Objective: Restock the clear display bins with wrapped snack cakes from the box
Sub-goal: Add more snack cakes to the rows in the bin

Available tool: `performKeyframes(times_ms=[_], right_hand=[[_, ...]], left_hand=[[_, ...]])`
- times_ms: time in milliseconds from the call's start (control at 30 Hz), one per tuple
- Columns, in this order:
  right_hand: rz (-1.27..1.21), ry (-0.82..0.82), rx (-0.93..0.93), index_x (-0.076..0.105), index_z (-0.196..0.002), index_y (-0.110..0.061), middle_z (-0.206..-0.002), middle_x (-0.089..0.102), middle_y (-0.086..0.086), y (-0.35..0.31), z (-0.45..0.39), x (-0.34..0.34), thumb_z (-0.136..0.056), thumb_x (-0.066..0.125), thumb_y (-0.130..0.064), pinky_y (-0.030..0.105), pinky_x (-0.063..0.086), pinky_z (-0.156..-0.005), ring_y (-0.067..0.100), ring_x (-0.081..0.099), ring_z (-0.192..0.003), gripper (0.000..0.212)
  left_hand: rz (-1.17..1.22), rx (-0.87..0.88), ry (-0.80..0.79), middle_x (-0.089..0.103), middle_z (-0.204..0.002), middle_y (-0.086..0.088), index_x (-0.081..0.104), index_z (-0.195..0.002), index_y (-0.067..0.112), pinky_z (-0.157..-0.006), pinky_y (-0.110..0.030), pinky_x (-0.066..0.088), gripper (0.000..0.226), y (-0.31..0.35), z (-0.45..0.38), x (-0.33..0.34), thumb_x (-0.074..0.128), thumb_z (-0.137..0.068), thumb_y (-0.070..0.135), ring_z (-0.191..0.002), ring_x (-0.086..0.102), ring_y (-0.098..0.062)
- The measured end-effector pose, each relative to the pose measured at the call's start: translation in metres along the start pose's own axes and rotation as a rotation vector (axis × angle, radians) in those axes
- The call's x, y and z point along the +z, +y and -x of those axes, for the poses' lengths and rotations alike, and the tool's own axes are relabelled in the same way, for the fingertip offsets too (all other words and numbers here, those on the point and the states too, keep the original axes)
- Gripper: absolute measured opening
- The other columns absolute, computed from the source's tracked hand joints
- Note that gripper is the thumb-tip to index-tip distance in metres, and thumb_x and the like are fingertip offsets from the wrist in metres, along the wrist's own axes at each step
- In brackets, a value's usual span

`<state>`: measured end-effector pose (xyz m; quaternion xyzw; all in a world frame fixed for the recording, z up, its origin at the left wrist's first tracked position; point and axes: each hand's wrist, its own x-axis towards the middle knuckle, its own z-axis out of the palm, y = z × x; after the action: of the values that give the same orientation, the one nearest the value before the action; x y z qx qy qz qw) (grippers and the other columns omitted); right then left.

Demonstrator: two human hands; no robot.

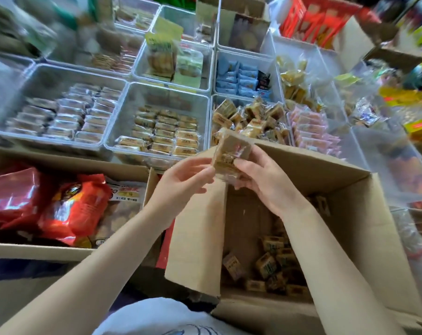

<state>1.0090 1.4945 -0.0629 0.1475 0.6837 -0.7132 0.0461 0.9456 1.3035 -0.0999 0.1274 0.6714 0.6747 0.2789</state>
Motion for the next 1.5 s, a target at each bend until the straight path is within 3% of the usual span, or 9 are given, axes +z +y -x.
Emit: performKeyframes(times_ms=[100, 233, 333, 467, 667, 833, 967, 1133, 1500], right_hand=[[0.157, -0.003, -0.068, 0.055, -0.129, -0.013, -0.113, 0.069, 0.007, -0.016, -0.021, 0.043, -0.093, 0.067, -0.011, 0.034, 0.054, -0.082, 0.02, 0.065, -0.104, 0.038], [0.472, 0.03, -0.127, 0.053, -0.123, -0.011, -0.1, 0.065, -0.007, -0.025, -0.06, 0.099, -0.091, 0.072, -0.012, 0.005, 0.043, -0.078, -0.014, 0.06, -0.089, 0.037], [0.719, 0.044, -0.213, 0.055, -0.125, -0.026, -0.11, 0.061, -0.009, -0.016, -0.097, 0.14, -0.083, 0.08, -0.028, 0.019, 0.049, -0.085, 0.001, 0.06, -0.101, 0.049], [1.045, -0.12, -0.361, 0.064, -0.125, -0.016, -0.113, 0.064, -0.003, 0.0, -0.15, 0.211, -0.083, 0.08, -0.026, 0.032, 0.045, -0.097, 0.015, 0.057, -0.107, 0.046], [1.294, -0.189, -0.334, 0.059, -0.129, -0.018, -0.117, 0.061, 0.003, 0.01, -0.225, 0.3, -0.089, 0.066, -0.026, 0.047, 0.048, -0.094, 0.023, 0.051, -0.117, 0.042], [1.298, -0.045, -0.298, 0.062, -0.122, -0.014, -0.112, 0.062, 0.003, 0.003, -0.298, 0.327, -0.091, 0.069, -0.022, 0.031, 0.046, -0.089, 0.021, 0.055, -0.108, 0.032], [1.162, 0.131, -0.281, 0.065, -0.121, -0.012, -0.111, 0.065, 0.005, -0.007, -0.366, 0.354, -0.09, 0.071, -0.019, 0.035, 0.05, -0.091, 0.02, 0.058, -0.102, 0.032], [1.118, 0.177, -0.283, 0.064, -0.12, -0.011, -0.113, 0.064, 0.007, 0.0, -0.446, 0.402, -0.09, 0.069, -0.016, 0.03, 0.047, -0.087, 0.022, 0.059, -0.102, 0.03], [1.692, -0.121, -0.246, 0.062, -0.115, -0.012, -0.116, 0.065, 0.008, 0.045, -0.512, 0.443, -0.099, 0.051, -0.02, 0.042, 0.039, -0.096, 0.031, 0.056, -0.112, 0.021]], left_hand=[[-0.014, 0.059, 0.018, 0.076, -0.107, 0.002, 0.067, -0.12, 0.025, -0.085, -0.034, 0.059, 0.039, 0.017, -0.007, -0.04, 0.079, -0.084, 0.036, -0.1, 0.072, -0.017], [-0.322, 0.132, 0.127, 0.074, -0.09, 0.01, 0.072, -0.103, 0.024, -0.076, -0.027, 0.057, 0.027, 0.014, -0.02, -0.119, 0.084, -0.081, 0.016, -0.082, 0.071, -0.005], [-0.78, 0.23, 0.117, 0.068, -0.103, 0.008, 0.073, -0.11, 0.018, -0.085, -0.035, 0.055, 0.037, 0.01, -0.027, -0.184, 0.087, -0.076, 0.022, -0.091, 0.067, -0.016], [-1.162, 0.162, 0.036, 0.061, -0.127, 0.004, 0.065, -0.13, 0.025, -0.092, -0.032, 0.044, 0.048, 0.009, -0.038, -0.256, 0.076, -0.085, 0.037, -0.117, 0.059, -0.021], [-1.096, 0.192, 0.067, 0.061, -0.117, 0.004, 0.066, -0.127, 0.025, -0.087, -0.034, 0.048, 0.043, -0.005, -0.066, -0.353, 0.075, -0.086, 0.034, -0.111, 0.058, -0.02], [-0.954, 0.193, 0.296, 0.062, -0.127, -0.008, 0.065, -0.129, 0.012, -0.091, -0.042, 0.051, 0.046, -0.047, -0.107, -0.435, 0.075, -0.088, 0.029, -0.112, 0.061, -0.028], [-1.187, -0.072, 0.26, 0.036, -0.16, -0.009, 0.046, -0.149, 0.013, -0.123, -0.05, 0.013, 0.061, -0.087, -0.127, -0.487, 0.053, -0.099, 0.046, -0.15, 0.027, -0.027], [-1.272, -0.104, 0.181, 0.012, -0.169, 0.001, 0.027, -0.159, 0.023, -0.123, -0.048, -0.013, 0.077, -0.109, -0.125, -0.496, 0.007, -0.096, 0.062, -0.156, -0.003, -0.018], [-1.334, -0.052, 0.257, 0.043, -0.157, -0.002, 0.051, -0.148, 0.021, -0.124, -0.052, -0.002, 0.071, -0.12, -0.129, -0.492, 0.018, -0.098, 0.06, -0.15, 0.026, -0.026]])
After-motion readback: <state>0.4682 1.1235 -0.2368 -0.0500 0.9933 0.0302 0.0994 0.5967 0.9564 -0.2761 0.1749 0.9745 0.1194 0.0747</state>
